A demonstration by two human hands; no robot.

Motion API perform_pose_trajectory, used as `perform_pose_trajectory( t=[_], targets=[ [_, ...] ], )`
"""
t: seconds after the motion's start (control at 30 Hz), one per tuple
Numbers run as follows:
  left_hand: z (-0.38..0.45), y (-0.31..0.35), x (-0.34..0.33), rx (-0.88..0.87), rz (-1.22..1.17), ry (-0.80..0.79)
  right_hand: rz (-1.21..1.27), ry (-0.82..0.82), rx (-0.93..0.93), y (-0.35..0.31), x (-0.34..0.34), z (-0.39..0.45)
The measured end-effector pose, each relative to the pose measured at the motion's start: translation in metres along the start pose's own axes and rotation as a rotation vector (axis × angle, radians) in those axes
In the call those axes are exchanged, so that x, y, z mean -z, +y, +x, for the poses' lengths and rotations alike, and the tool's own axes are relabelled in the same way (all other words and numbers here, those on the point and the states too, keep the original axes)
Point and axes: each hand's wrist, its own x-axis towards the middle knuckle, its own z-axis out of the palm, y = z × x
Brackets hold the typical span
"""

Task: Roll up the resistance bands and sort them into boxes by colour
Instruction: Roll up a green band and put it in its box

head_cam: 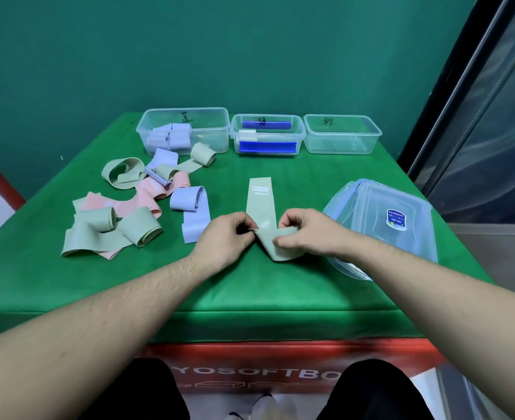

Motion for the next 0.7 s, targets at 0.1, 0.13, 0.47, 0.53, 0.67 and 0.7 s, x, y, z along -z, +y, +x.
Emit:
perform_pose_trajectory(
  t=[0.1, 0.13, 0.47, 0.53, 0.67, 0.7],
  targets=[
    [0.011, 0.003, -0.006, 0.009, 0.005, 0.015, -0.114, 0.174, 0.082, 0.005, -0.003, 0.005],
    [0.015, 0.005, -0.008, 0.012, 0.007, 0.018, -0.172, 0.228, 0.13, 0.005, -0.003, 0.007],
    [0.021, 0.002, -0.014, -0.079, 0.038, 0.003, -0.335, 0.149, 0.399, 0.027, -0.027, 0.001],
    [0.006, -0.001, -0.011, -0.137, -0.004, 0.007, -0.335, 0.158, 0.424, 0.035, -0.031, -0.003],
    [-0.024, -0.007, -0.003, -0.213, -0.093, -0.025, -0.332, 0.219, 0.453, 0.049, -0.032, -0.013],
    [-0.03, -0.008, -0.002, -0.247, -0.092, -0.036, -0.326, 0.23, 0.456, 0.052, -0.032, -0.016]
  ],
)
